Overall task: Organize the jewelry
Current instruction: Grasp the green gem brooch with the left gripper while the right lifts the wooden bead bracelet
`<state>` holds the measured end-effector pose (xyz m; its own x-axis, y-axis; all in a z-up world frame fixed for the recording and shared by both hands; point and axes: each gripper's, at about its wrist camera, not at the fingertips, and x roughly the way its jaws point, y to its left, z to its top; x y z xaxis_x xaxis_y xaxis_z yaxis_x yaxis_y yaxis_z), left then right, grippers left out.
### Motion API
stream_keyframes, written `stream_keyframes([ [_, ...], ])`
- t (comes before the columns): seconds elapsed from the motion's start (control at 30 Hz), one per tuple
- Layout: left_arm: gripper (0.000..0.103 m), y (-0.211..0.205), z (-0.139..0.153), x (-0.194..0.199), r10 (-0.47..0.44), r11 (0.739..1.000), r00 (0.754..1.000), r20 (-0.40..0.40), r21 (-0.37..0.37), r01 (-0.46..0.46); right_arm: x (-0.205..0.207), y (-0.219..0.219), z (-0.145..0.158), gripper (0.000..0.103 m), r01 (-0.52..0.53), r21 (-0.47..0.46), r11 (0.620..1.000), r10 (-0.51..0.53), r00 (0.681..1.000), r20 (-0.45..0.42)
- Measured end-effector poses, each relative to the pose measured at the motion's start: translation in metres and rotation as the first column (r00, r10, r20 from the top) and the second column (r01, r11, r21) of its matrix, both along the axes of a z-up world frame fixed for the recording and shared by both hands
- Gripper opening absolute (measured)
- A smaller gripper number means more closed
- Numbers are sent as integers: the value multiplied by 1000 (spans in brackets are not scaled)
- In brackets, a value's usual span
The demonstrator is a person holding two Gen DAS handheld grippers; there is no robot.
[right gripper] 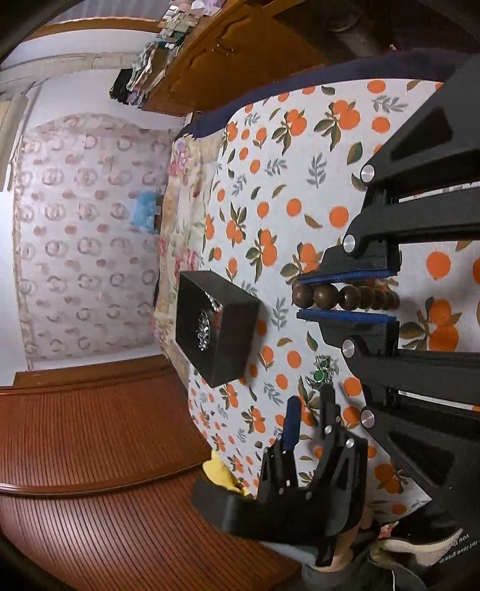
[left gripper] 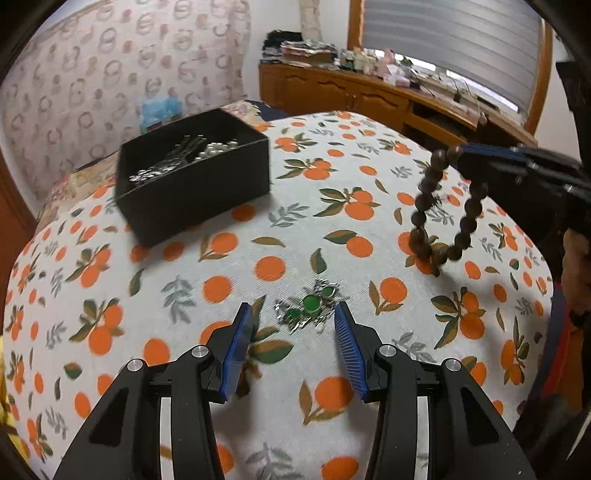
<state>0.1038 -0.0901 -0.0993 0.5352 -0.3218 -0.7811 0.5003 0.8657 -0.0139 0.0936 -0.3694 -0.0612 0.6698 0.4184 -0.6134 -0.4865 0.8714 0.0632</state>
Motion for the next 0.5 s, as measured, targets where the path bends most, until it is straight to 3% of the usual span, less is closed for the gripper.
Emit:
stream_keyframes([
  [0.17, 31, -5, -4, 9, -8, 1000, 1000, -10, 12, 8, 0, -2, -2, 15, -8, 7, 1000, 8, 1000, -4],
  [0.27, 17, -2, -3, 11, -3, 1000, 1000, -15, -6, 3, 1, 0, -5, 15, -11, 13, 1000, 11, 1000, -10],
  [0.5, 16, 4, 1, 7, 13, 999, 1000, 7, -38, -13, 1, 8, -14, 15, -23, 13, 1000, 23, 999, -23],
])
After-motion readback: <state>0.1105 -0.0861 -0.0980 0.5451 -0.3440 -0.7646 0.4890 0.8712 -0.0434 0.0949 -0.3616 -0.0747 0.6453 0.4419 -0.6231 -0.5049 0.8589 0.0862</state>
